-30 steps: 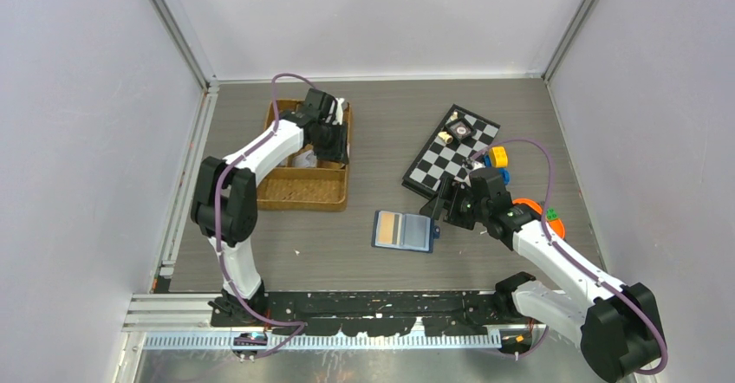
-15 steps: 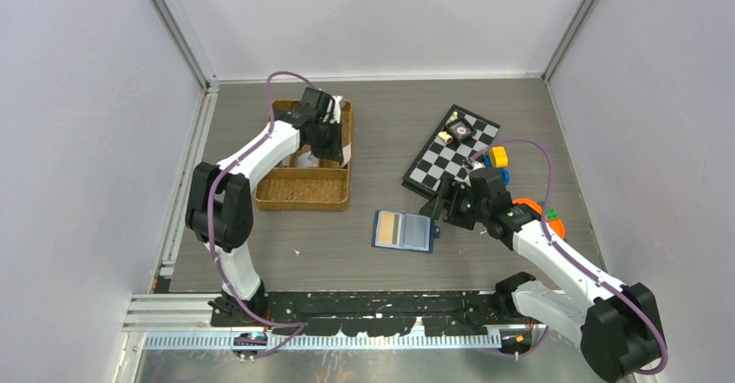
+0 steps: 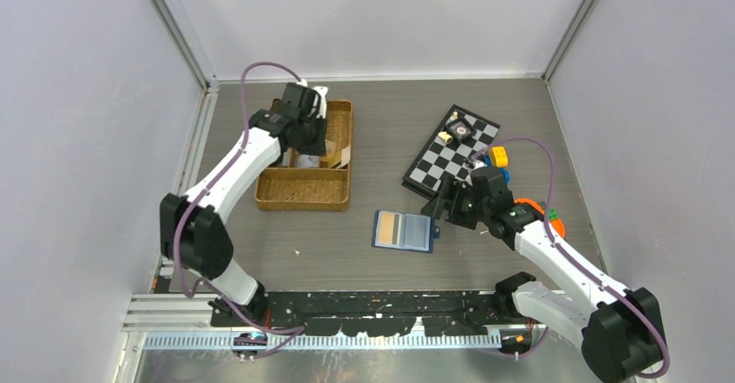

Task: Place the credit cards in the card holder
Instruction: Pick up the credit card from the storage box, then insert the credit card into the card holder.

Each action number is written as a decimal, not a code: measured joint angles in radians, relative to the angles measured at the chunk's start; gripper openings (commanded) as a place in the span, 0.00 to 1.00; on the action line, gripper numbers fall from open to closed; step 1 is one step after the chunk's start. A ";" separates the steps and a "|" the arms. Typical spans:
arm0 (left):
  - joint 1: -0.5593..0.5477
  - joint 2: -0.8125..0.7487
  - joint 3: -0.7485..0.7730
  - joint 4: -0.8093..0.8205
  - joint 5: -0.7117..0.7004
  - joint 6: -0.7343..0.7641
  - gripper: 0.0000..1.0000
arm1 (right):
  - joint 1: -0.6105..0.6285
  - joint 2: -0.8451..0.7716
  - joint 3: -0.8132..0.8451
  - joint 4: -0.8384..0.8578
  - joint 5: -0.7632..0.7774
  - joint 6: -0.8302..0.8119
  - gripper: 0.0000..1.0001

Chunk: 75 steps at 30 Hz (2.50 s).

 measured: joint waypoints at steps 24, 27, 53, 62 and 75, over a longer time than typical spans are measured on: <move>-0.277 -0.163 -0.195 0.004 0.800 0.170 0.00 | 0.012 -0.128 0.165 0.021 -0.540 -0.060 0.83; -0.326 -0.129 -0.195 0.003 0.881 0.180 0.00 | 0.044 -0.089 0.165 0.039 -0.594 -0.048 0.80; -0.341 -0.208 -0.289 0.196 0.664 0.042 0.77 | 0.175 -0.068 0.130 -0.035 -0.338 0.024 0.00; -0.341 -0.311 -0.468 0.339 0.326 -0.197 0.75 | 0.003 -0.086 0.027 -0.060 -0.184 0.138 0.01; -0.384 -0.178 -0.576 0.429 0.182 -0.428 0.72 | -0.056 -0.006 -0.128 0.135 -0.168 0.238 0.00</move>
